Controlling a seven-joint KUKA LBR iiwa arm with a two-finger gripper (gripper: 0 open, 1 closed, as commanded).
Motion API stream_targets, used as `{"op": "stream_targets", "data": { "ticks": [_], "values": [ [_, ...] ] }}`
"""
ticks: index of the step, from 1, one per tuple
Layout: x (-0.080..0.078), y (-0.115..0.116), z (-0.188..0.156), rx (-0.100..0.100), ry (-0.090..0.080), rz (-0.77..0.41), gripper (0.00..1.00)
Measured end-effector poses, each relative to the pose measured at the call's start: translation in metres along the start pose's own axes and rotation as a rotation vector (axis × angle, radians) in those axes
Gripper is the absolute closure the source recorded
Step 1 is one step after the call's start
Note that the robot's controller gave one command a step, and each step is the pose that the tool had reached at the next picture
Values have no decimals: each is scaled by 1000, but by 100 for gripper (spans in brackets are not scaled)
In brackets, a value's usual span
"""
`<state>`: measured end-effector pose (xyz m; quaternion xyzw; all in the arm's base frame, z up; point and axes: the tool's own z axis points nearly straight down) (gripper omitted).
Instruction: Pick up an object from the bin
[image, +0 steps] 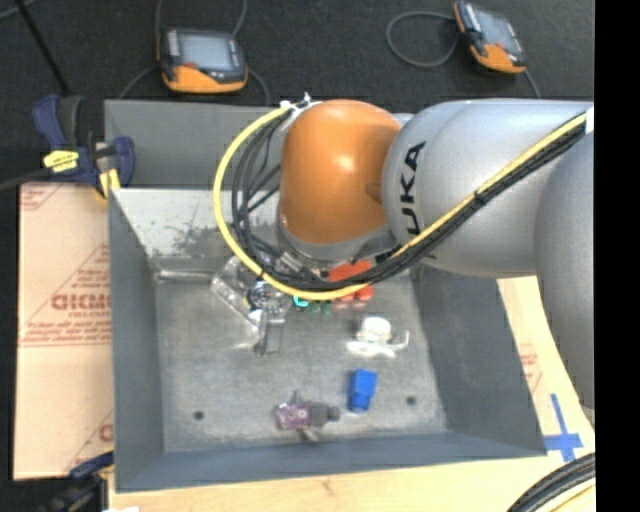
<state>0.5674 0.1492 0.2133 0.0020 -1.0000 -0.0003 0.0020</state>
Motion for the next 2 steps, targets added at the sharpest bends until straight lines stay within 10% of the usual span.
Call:
{"op": "stream_targets", "data": {
  "ticks": [1, 2],
  "values": [
    [86, 7, 134, 0, -5, -127, 0],
    [36, 46, 40, -1, -17, -271, 0]
  ]
}}
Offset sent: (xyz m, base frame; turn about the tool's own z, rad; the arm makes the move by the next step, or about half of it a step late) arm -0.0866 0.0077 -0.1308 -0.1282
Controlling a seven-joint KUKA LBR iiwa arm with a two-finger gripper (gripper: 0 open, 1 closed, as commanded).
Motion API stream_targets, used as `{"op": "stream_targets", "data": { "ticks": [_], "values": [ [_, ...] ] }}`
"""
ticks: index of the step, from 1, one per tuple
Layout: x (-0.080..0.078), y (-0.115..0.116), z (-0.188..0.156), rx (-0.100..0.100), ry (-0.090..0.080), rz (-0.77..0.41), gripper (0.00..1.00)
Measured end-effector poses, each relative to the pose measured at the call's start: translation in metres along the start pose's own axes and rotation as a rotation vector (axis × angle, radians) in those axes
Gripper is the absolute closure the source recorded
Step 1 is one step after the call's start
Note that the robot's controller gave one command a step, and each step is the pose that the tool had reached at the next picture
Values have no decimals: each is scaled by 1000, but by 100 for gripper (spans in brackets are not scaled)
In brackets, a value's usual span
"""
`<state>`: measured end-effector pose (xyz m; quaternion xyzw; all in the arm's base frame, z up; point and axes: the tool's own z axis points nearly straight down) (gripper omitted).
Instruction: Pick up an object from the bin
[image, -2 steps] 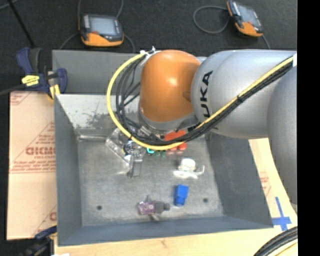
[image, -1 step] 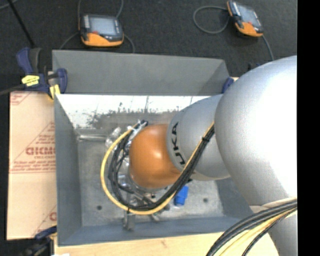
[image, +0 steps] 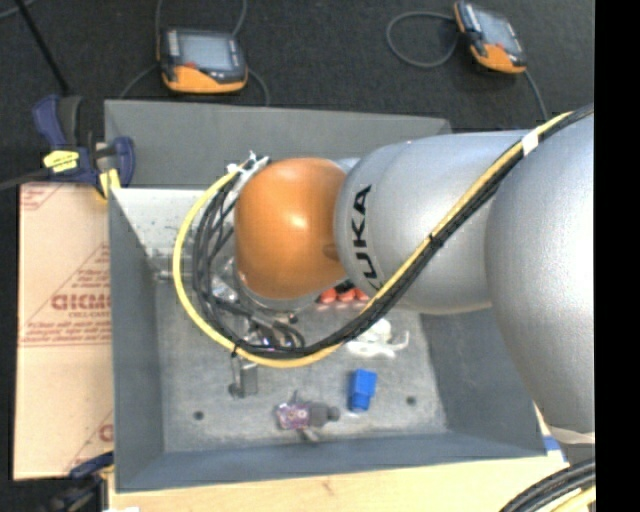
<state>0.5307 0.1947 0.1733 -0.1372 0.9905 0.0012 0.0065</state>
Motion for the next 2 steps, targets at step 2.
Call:
{"op": "stream_targets", "data": {
  "ticks": [2],
  "values": [
    [-73, -46, -16, 1, -1, -427, 0]
  ]
}}
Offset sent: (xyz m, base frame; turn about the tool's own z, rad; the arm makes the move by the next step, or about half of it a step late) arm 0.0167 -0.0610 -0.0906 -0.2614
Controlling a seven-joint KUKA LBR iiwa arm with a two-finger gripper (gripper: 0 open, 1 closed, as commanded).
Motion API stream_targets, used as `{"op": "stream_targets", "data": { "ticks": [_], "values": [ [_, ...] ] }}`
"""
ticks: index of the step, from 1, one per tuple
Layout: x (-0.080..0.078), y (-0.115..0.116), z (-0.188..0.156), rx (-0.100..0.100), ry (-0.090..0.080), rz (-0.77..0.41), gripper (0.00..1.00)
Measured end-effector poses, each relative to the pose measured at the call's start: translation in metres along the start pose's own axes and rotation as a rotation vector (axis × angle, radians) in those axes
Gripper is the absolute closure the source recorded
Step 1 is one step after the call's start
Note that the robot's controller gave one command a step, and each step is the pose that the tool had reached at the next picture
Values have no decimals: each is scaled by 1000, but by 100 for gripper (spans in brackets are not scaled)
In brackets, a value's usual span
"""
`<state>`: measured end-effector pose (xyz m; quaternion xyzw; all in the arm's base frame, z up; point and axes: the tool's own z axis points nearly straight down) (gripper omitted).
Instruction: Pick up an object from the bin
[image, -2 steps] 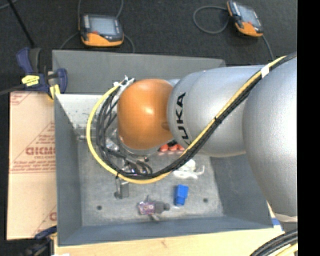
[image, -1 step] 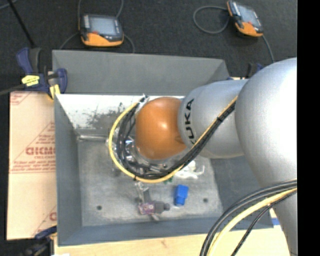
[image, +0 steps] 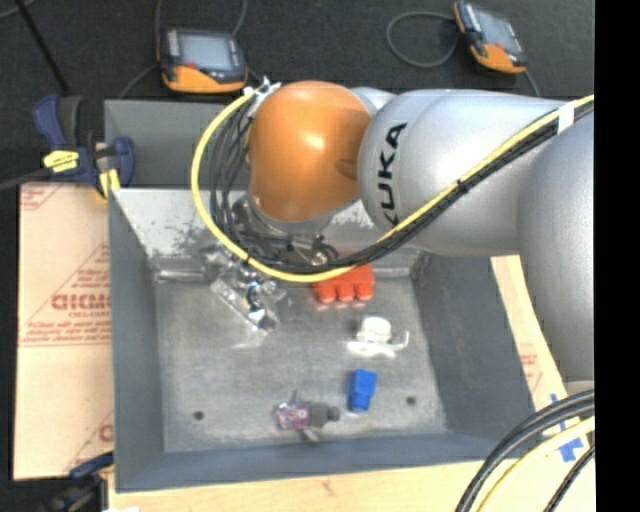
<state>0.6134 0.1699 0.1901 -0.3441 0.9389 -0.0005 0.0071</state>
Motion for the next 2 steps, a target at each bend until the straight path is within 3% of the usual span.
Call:
{"op": "stream_targets", "data": {
  "ticks": [1, 2],
  "values": [
    [6, -56, 55, -6, 9, -430, 0],
    [6, -72, 99, -5, -8, -357, 0]
  ]
}}
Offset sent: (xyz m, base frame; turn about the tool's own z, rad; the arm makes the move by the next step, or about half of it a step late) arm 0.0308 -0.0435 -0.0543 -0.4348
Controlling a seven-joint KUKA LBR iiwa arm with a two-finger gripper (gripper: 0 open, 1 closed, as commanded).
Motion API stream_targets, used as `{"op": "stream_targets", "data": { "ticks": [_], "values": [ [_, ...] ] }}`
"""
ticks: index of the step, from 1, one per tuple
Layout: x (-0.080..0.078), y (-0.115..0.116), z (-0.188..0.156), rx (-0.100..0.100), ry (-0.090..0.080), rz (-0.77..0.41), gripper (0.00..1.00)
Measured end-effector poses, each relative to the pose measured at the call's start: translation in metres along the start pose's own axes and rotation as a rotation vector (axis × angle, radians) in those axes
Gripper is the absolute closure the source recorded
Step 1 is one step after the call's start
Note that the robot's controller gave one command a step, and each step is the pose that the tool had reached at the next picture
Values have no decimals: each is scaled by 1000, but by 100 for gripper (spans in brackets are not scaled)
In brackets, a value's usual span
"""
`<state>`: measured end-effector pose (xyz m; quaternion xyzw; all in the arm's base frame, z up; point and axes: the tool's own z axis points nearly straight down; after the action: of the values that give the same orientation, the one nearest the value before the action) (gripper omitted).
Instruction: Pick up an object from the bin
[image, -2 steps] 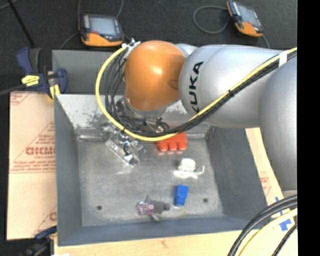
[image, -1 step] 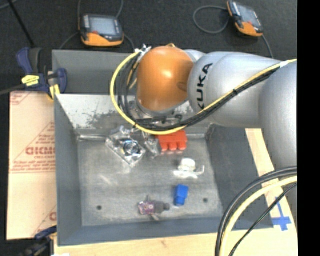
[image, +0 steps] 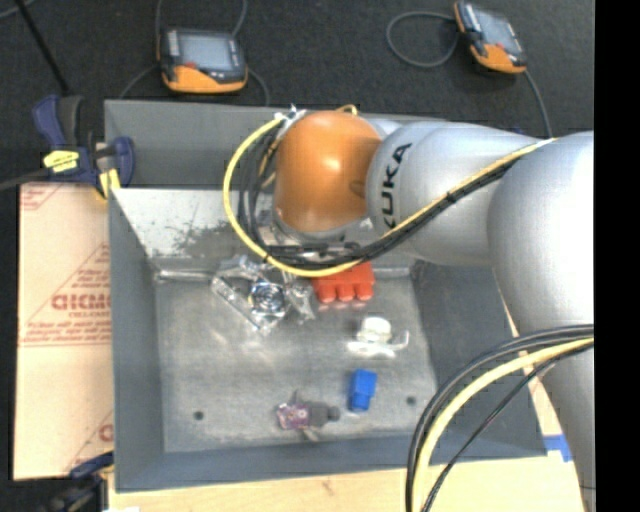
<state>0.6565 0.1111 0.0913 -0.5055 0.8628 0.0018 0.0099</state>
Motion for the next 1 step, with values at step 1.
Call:
{"op": "stream_targets", "data": {
  "ticks": [1],
  "values": [
    [2, -1, -3, -1, 8, 5, 100]
  ]
}}
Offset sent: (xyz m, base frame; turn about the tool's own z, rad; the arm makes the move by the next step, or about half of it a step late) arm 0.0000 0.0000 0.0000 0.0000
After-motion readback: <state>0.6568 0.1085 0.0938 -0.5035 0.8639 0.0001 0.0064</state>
